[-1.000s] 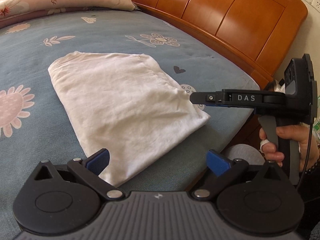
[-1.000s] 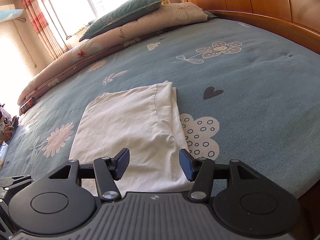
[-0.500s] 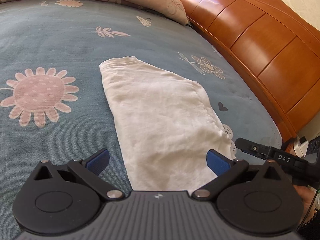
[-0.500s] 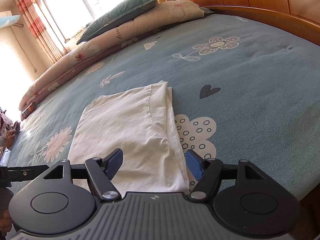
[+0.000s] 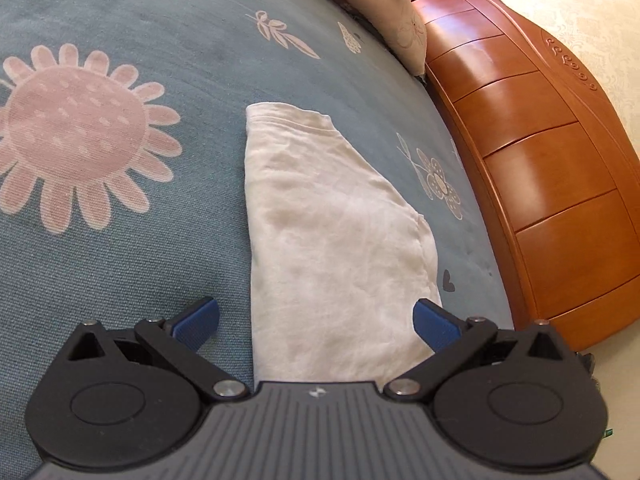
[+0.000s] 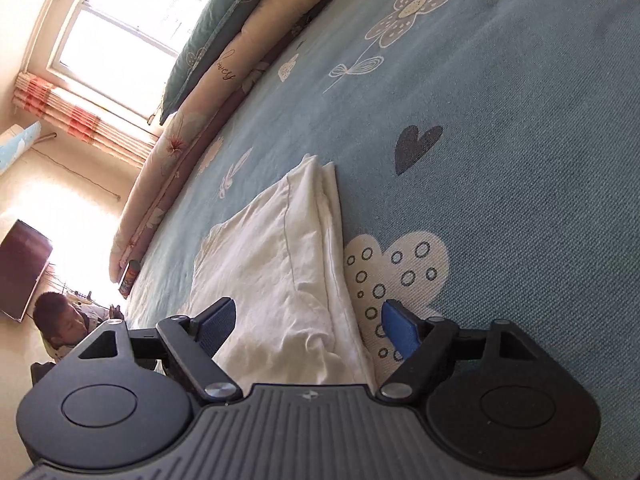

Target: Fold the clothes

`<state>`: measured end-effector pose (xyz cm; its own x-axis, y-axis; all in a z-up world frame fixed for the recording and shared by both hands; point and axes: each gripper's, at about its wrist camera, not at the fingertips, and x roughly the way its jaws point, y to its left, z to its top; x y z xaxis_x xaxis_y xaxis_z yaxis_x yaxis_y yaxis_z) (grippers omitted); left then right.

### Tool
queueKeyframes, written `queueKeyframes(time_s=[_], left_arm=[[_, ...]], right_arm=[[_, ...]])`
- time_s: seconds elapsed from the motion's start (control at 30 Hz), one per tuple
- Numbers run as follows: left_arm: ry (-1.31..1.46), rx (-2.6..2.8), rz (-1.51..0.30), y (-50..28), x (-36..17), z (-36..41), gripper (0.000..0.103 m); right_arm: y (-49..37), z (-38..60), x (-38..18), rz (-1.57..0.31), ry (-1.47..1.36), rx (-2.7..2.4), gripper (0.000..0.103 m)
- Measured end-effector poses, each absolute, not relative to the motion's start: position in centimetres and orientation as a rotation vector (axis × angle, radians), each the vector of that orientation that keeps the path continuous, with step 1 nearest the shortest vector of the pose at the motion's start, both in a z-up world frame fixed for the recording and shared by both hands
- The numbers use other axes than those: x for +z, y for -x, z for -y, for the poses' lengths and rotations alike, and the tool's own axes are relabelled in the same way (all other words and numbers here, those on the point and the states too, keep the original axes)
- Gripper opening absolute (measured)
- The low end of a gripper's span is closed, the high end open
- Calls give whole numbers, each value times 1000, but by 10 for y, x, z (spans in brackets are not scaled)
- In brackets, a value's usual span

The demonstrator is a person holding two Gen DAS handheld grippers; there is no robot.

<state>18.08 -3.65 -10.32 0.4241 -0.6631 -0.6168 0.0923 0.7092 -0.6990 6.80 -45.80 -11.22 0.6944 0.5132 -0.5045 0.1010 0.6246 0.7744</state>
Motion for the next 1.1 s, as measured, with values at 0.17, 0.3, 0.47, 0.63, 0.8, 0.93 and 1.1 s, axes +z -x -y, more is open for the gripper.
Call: queueKeyframes(time_s=[0.17, 0.3, 0.47, 0.63, 0.8, 0.93, 1.1], left_arm=[[742, -557, -1050, -199, -110, 35, 102], [721, -578, -1067, -216, -111, 46, 102], [701, -584, -1074, -229, -112, 53, 102], [691, -608, -1060, -225, -113, 50, 102], [668, -609, -1047, -208, -111, 48, 102], [688, -620, -1048, -195, -112, 43, 102], [711, -648, -1044, -189, -115, 38, 102]], right_arm=[[-110, 455, -110, -826, -840, 302, 84], [-147, 454, -109, -831, -826, 321, 84], [-177, 451, -109, -839, -818, 360, 90], [-166, 451, -110, -838, -801, 388, 91], [-132, 448, -110, -860, -759, 419, 91], [-109, 446, -108, -883, -761, 441, 91], [-99, 448, -113, -881, -821, 467, 92]])
